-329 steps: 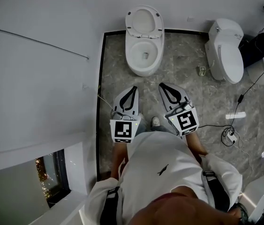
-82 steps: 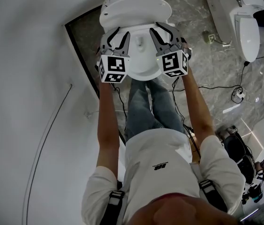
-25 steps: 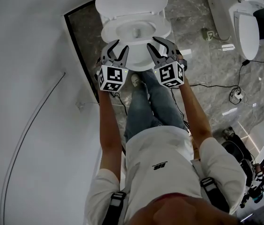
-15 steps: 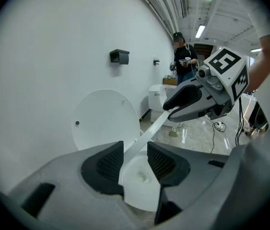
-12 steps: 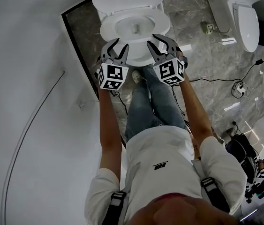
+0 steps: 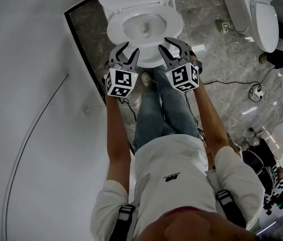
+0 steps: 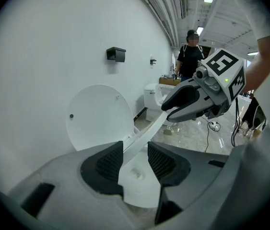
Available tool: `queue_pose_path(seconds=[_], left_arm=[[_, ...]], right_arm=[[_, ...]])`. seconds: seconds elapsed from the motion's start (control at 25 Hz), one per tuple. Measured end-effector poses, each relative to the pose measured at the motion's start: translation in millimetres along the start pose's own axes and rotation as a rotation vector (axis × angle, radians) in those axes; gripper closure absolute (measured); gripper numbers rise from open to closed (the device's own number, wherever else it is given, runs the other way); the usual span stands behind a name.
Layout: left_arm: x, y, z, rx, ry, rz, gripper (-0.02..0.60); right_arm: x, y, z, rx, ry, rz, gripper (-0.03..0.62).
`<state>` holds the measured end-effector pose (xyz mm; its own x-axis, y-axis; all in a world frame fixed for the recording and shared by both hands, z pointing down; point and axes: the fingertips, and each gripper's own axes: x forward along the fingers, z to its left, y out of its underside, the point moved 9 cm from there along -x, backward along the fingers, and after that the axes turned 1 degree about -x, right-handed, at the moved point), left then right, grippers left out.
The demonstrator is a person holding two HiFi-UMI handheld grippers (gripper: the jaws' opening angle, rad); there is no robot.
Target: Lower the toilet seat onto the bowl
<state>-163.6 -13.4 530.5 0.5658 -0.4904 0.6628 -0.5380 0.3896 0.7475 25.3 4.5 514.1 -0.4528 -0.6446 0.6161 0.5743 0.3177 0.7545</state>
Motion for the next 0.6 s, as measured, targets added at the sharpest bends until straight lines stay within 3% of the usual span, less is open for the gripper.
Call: queue_pose_path(seconds=[0.6], left_arm=[[-2,21,-14,-0.011,0.035,0.01,0.414]], right_arm=[[-2,15,20,0.004,-0.008,0.034,0.462]])
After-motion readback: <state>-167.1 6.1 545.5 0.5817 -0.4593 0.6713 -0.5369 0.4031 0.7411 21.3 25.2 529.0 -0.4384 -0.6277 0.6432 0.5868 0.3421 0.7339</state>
